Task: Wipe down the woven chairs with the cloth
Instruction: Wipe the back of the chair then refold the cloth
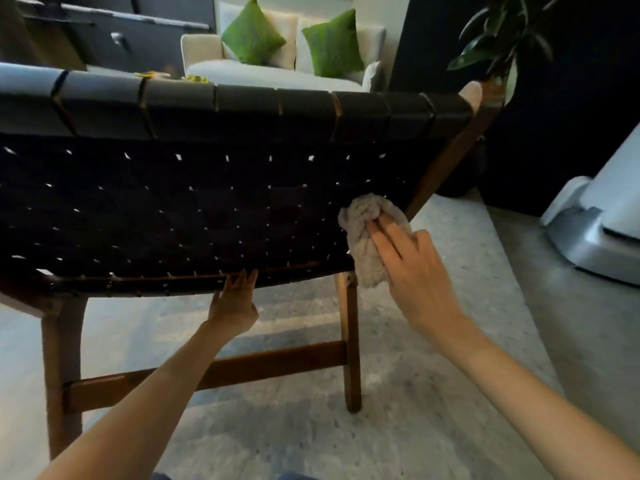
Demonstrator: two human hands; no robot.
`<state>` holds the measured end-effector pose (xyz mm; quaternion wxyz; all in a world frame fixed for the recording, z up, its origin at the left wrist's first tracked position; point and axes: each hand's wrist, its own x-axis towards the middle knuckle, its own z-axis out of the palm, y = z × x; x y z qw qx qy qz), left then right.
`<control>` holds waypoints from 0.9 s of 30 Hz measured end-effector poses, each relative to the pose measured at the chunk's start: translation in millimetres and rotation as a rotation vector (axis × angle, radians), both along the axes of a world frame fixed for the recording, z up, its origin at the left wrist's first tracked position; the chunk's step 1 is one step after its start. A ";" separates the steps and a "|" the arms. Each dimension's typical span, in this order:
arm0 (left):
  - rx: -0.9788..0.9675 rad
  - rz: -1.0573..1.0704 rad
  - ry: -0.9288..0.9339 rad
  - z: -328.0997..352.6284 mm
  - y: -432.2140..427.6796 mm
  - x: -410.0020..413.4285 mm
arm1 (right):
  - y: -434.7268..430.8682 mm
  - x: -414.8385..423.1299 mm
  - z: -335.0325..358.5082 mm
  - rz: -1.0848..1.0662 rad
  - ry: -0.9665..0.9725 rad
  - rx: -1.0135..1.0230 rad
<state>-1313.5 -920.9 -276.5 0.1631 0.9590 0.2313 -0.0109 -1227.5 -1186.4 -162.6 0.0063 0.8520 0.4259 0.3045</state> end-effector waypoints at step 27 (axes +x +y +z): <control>0.105 -0.071 0.132 0.7 5.6 4.0 | 69.8 57.3 -106.5 -0.346 0.121 -0.276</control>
